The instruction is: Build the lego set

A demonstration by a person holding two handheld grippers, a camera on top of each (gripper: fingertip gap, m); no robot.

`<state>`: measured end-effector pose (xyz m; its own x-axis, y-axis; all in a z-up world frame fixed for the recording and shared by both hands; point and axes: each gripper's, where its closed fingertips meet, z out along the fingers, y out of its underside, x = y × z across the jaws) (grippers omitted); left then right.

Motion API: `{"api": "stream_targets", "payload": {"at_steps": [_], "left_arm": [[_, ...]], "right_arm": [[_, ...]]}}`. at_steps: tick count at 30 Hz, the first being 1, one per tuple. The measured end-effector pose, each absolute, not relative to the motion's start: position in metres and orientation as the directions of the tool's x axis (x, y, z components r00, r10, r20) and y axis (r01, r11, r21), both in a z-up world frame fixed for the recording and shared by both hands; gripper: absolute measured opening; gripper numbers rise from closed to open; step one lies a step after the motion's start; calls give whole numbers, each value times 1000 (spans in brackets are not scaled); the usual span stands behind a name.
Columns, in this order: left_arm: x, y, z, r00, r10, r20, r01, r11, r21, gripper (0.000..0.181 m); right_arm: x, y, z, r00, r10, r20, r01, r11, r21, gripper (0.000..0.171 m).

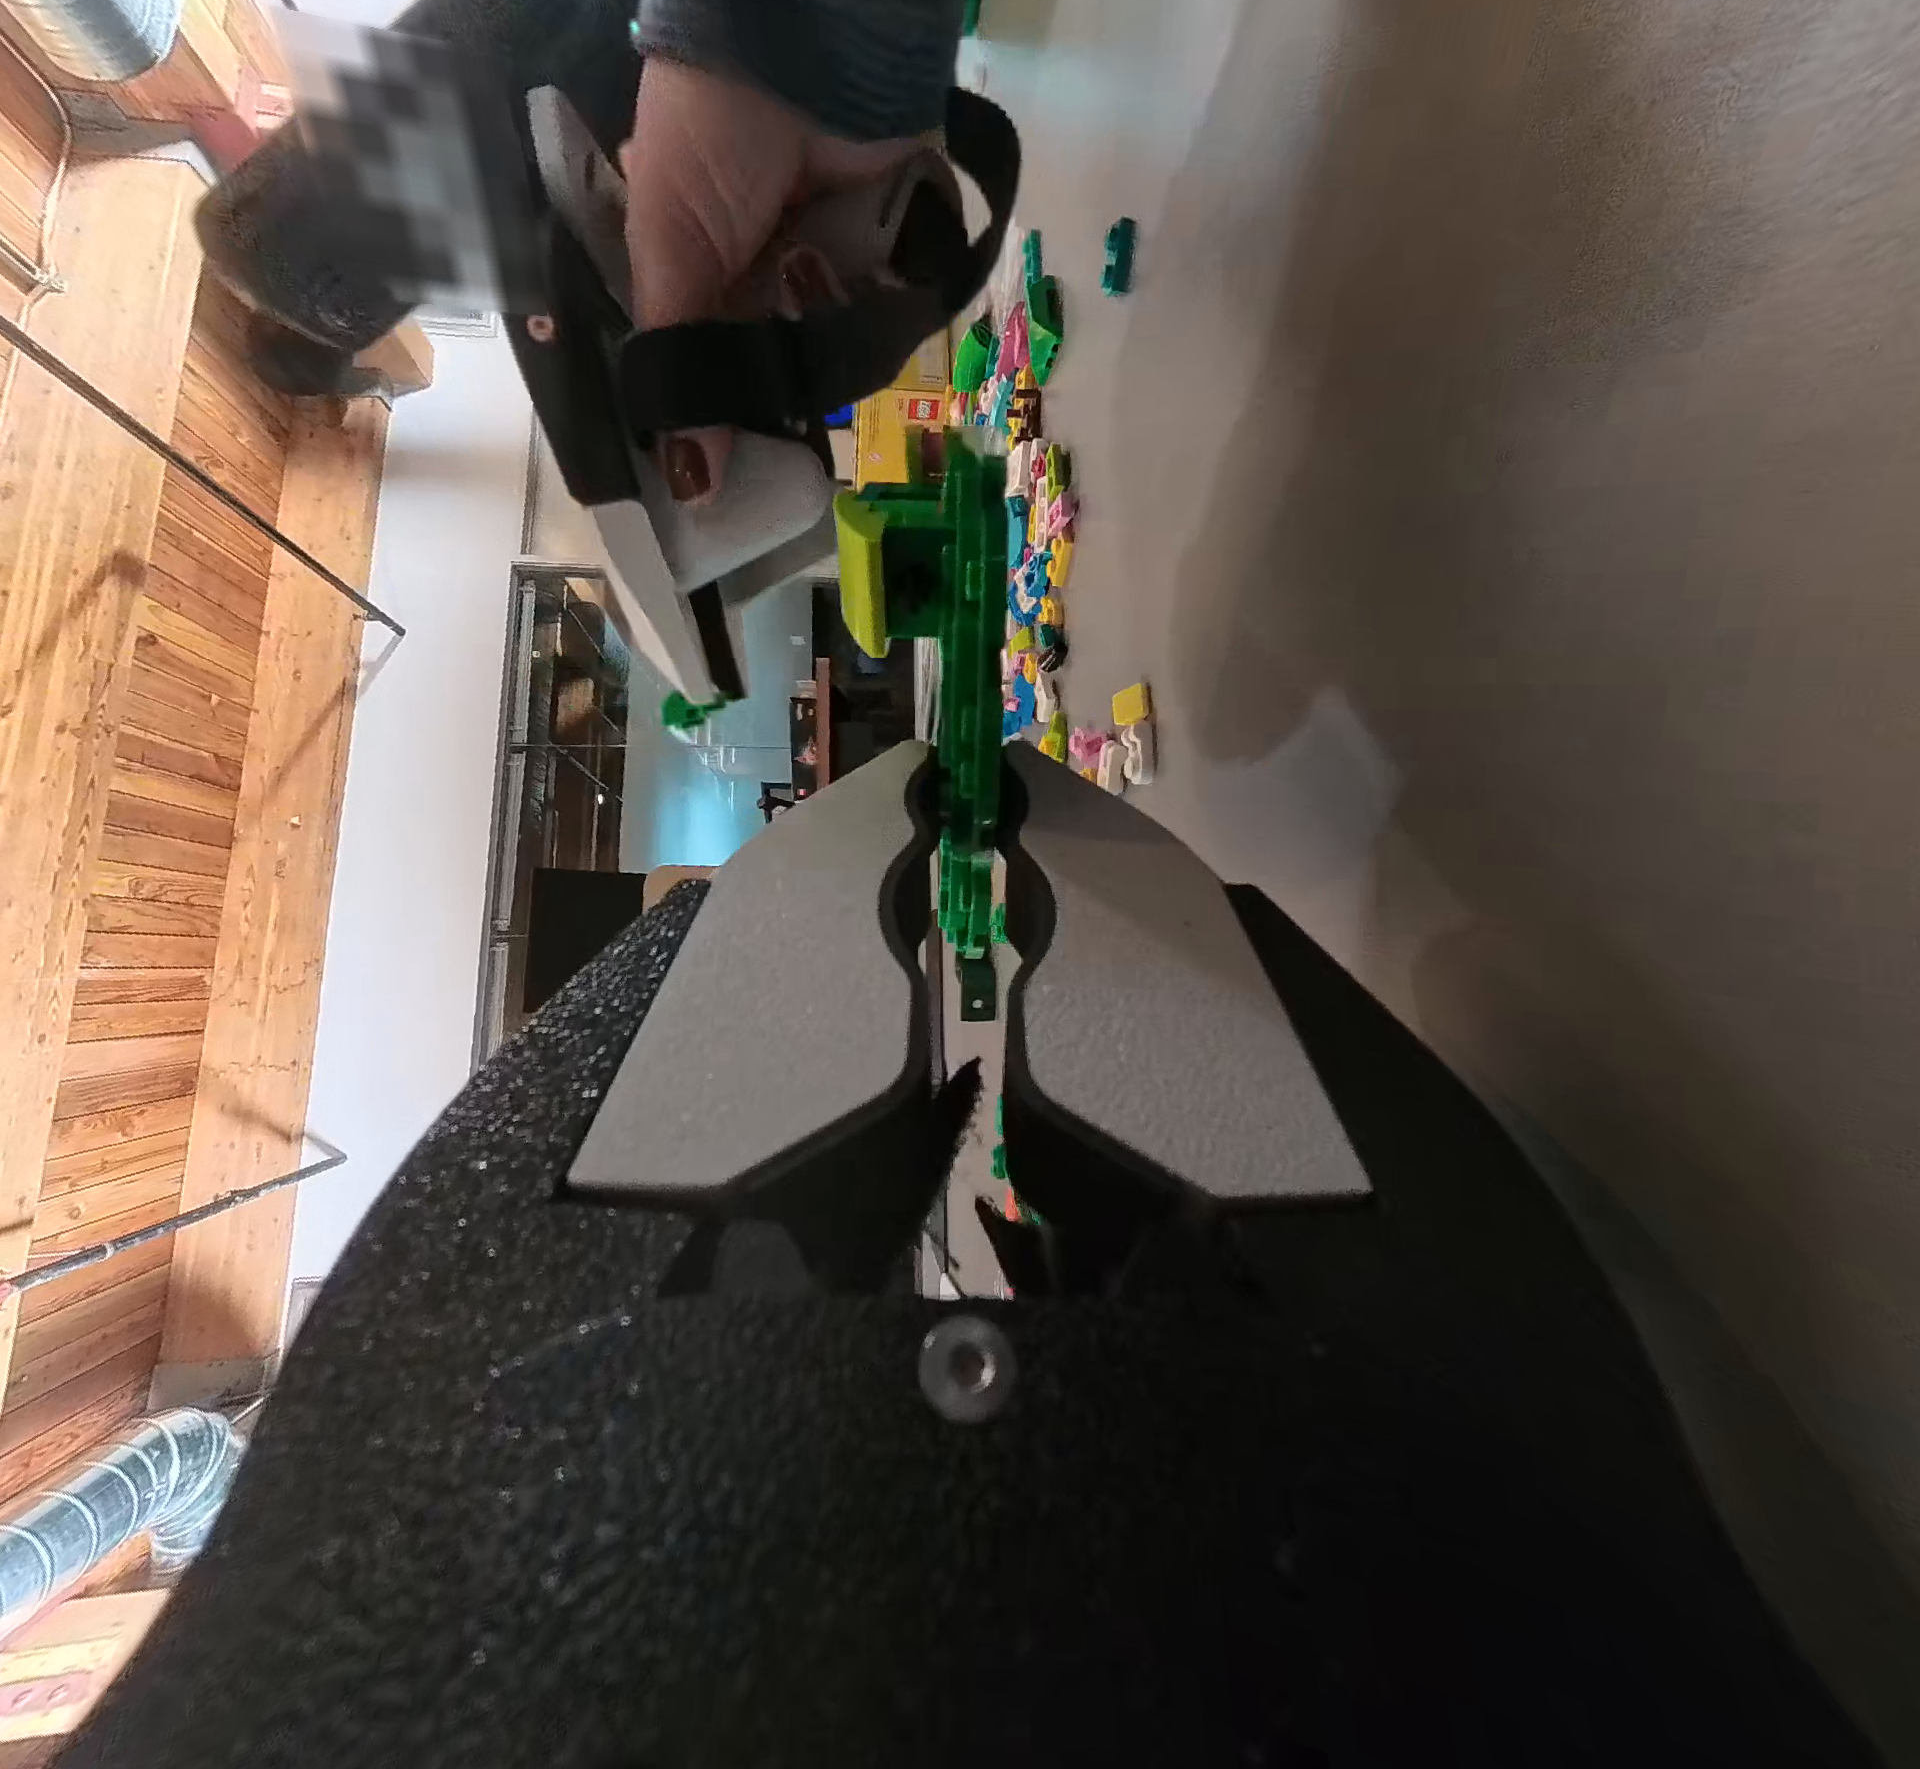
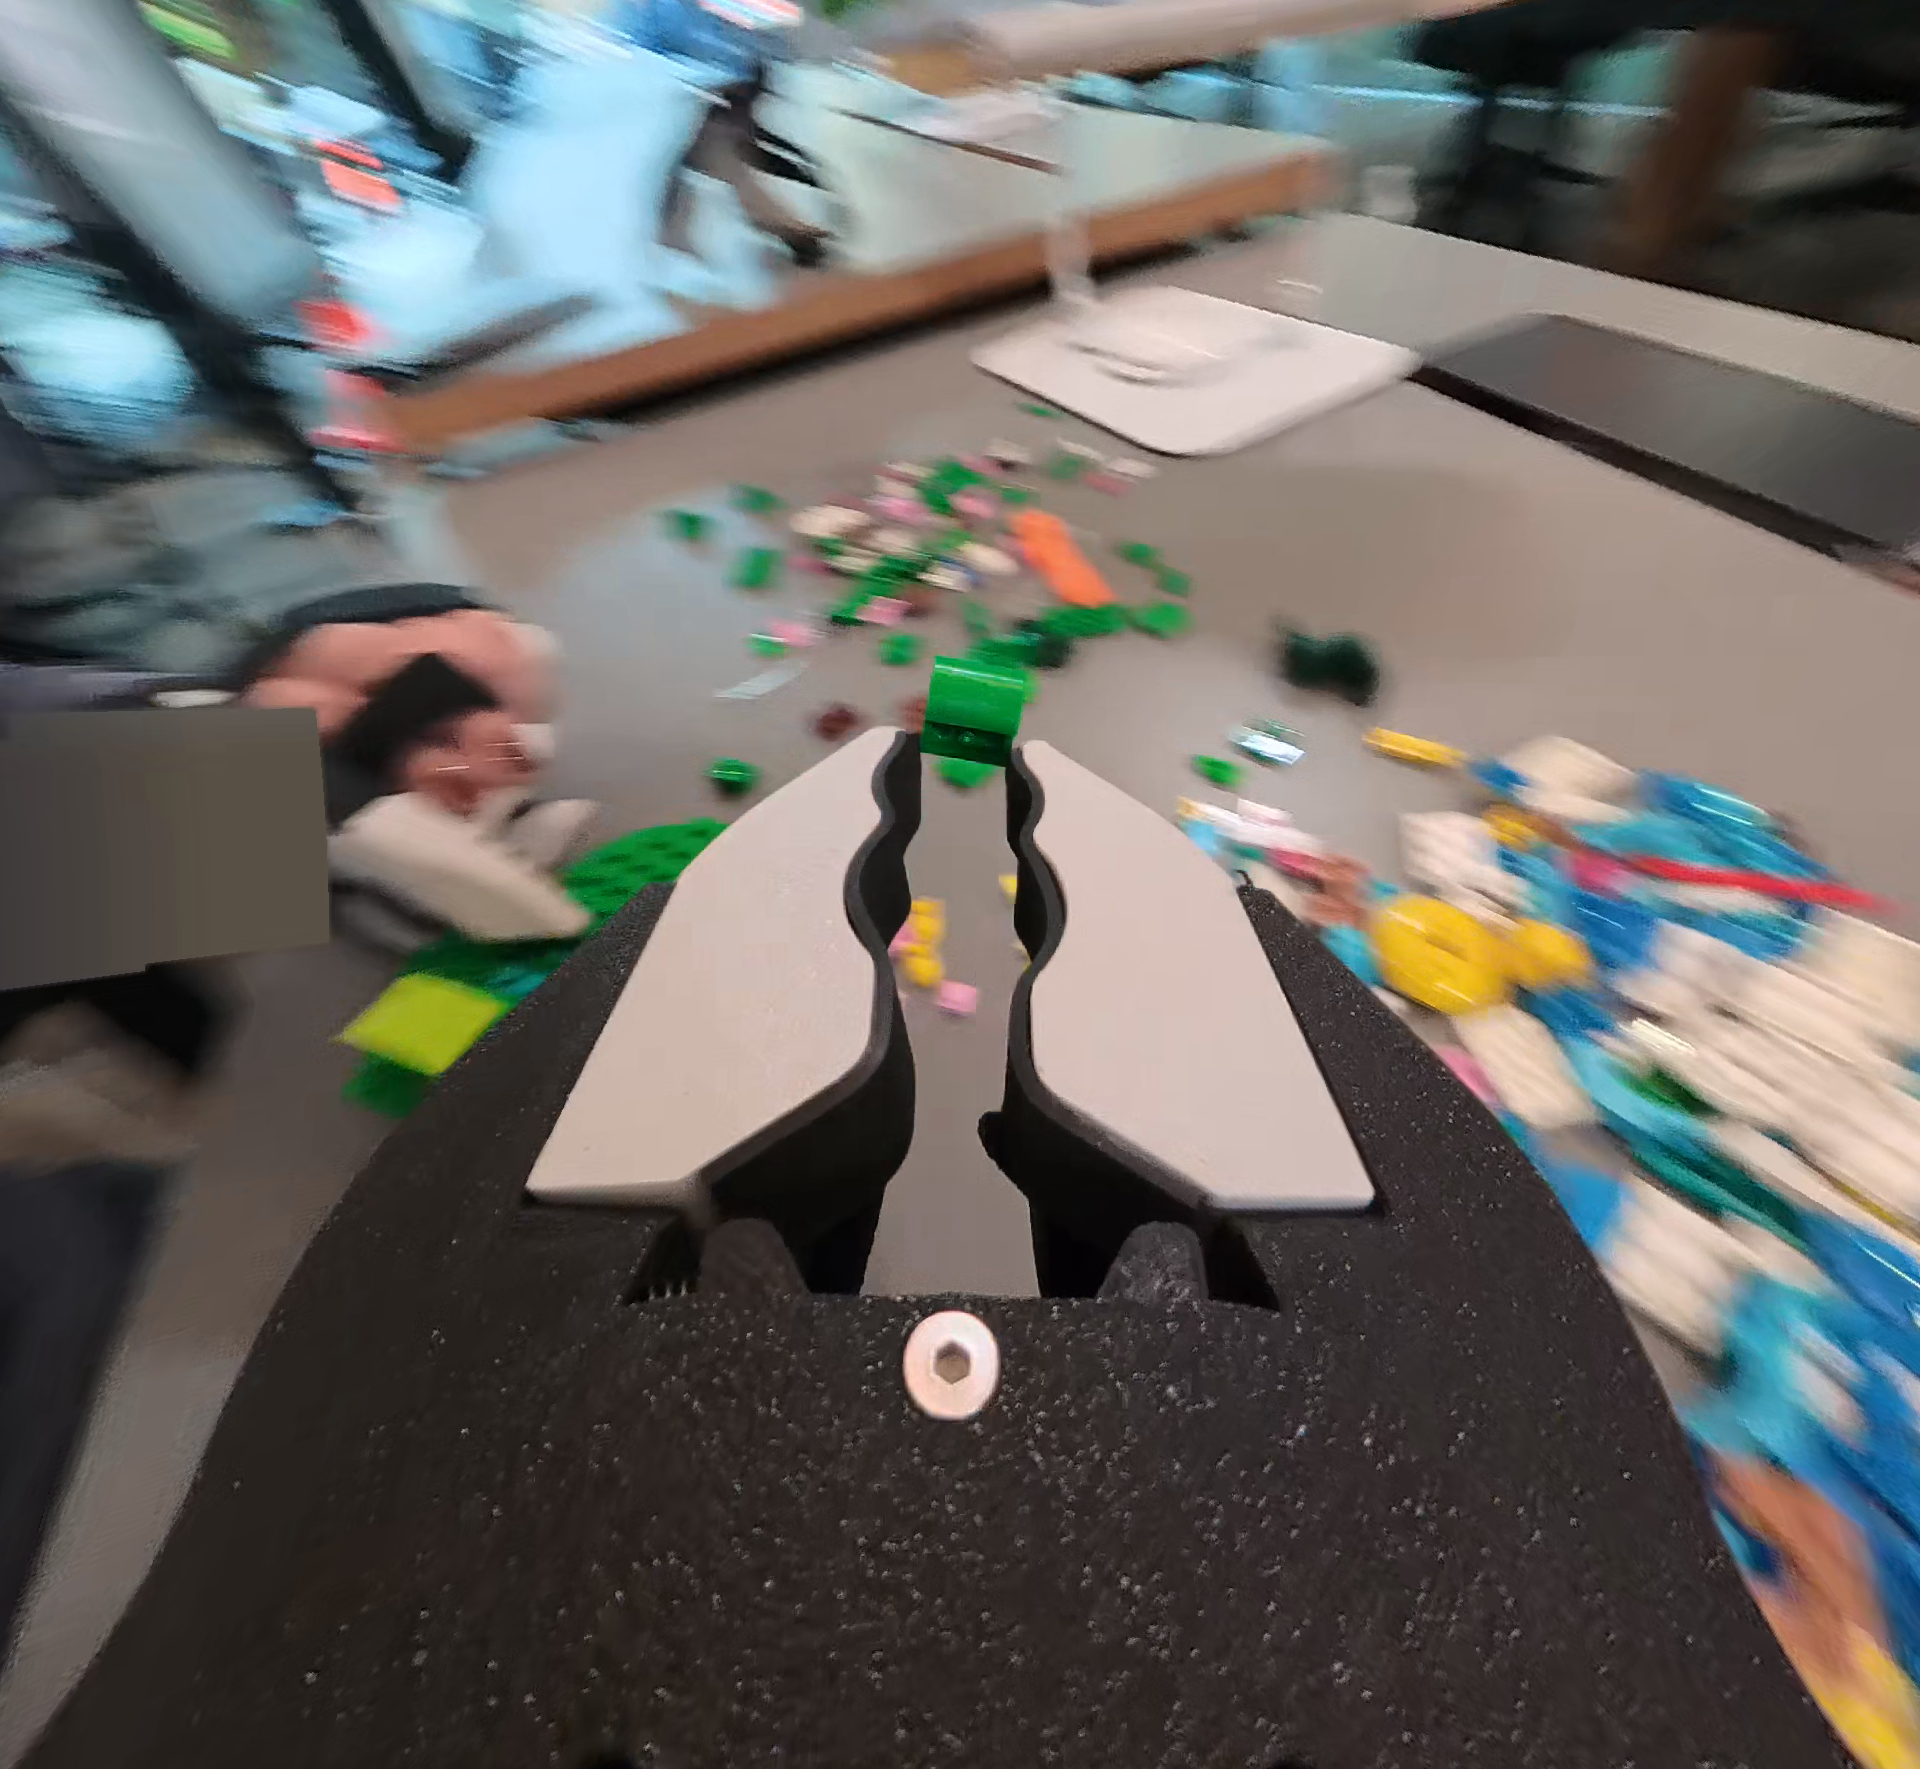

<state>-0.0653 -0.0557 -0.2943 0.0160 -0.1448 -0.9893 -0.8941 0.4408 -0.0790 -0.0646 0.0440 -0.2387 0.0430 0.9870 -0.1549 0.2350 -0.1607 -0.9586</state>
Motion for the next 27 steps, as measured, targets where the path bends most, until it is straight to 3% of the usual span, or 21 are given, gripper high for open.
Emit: {"api": "stream_targets", "payload": {"at_steps": [6, 10, 15, 18, 21, 24, 27], "left_arm": [[-65, -55, -296, 7, -150, -989, -895, 440, -74, 8], [-66, -55, -297, 5, -155, -988, -897, 436, -73, 8], [-66, -55, -296, 3, -154, -988, -897, 436, -71, 8], [-66, -57, -293, 11, -137, -990, -895, 441, -71, 8], [-66, -57, -291, 15, -128, -992, -895, 441, -70, 8], [-66, -58, -291, 14, -127, -992, -895, 442, -69, 8], [-67, -57, -291, 12, -130, -991, -896, 440, -68, 8]], "right_arm": [[-49, 69, -240, 311, 941, 137, 380, 10, -925, 15], [-47, 72, -245, 331, 888, 318, 484, 130, -865, 15], [-48, 71, -246, 314, 864, 394, 514, 194, -836, 15], [-61, 38, -229, 133, 958, 256, 298, 207, -932, 15], [-56, -13, -185, -258, 964, -66, -61, -84, -995, 15], [-35, -23, -148, -553, 786, -277, -213, -454, -865, 15], [-25, -21, -138, -660, 681, -317, -235, -588, -774, 15]]}}
